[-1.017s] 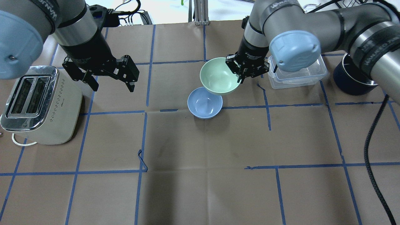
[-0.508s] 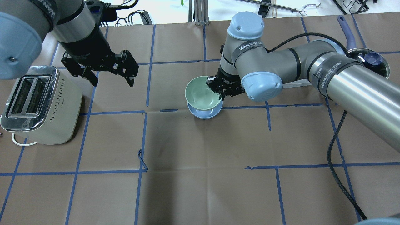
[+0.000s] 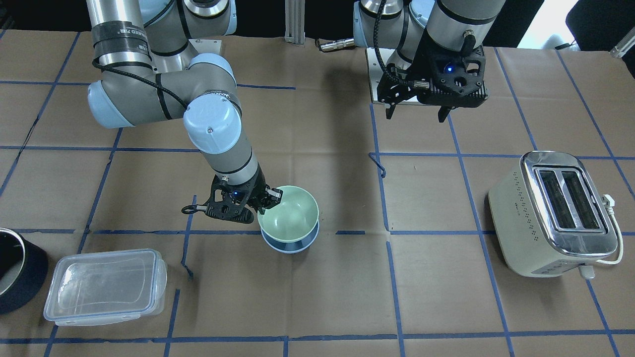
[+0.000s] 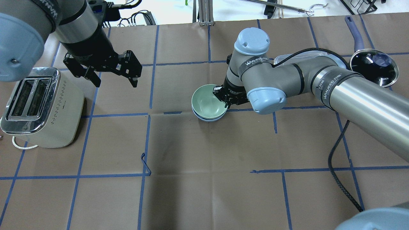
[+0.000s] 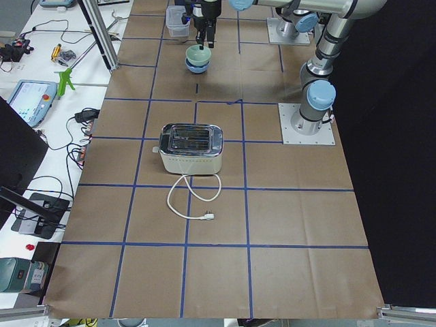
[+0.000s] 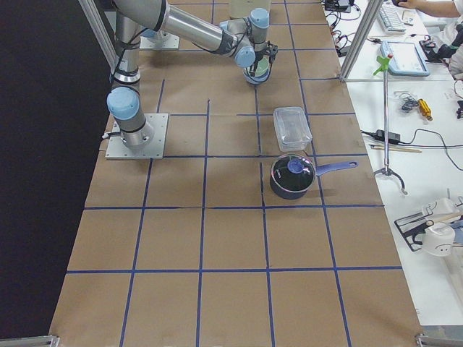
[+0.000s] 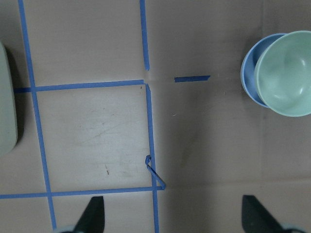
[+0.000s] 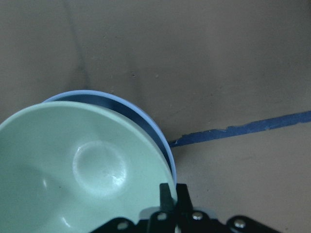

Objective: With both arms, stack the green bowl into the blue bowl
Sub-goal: 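Lower the green bowl into the blue bowl with the right gripper, then open the right gripper and lift it away from the stacked bowls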

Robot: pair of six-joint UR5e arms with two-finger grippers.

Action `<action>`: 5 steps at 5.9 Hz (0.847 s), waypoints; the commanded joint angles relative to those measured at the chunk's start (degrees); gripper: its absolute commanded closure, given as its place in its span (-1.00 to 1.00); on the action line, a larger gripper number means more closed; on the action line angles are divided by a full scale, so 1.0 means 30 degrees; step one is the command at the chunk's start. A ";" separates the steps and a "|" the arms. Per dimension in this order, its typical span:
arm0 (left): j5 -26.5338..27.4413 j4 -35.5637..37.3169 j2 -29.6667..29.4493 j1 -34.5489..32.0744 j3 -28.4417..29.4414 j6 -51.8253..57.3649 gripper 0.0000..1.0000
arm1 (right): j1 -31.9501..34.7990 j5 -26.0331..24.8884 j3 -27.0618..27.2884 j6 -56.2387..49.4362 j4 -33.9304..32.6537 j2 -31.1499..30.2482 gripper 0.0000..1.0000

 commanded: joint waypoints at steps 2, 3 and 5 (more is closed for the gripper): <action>0.0002 0.0002 -0.0001 -0.0002 -0.0004 0.0000 -0.97 | -0.0032 -0.0085 -0.1186 0.0045 0.0178 0.0050 -0.99; 0.0002 0.0002 -0.0001 -0.0002 -0.0004 0.0000 -0.97 | -0.0206 -0.0115 -0.2734 0.0045 0.2386 -0.0096 -1.00; 0.0002 0.0002 -0.0001 -0.0002 -0.0004 0.0000 -0.97 | -0.1257 -0.0173 -0.5580 -0.1089 0.8239 -0.1670 -1.00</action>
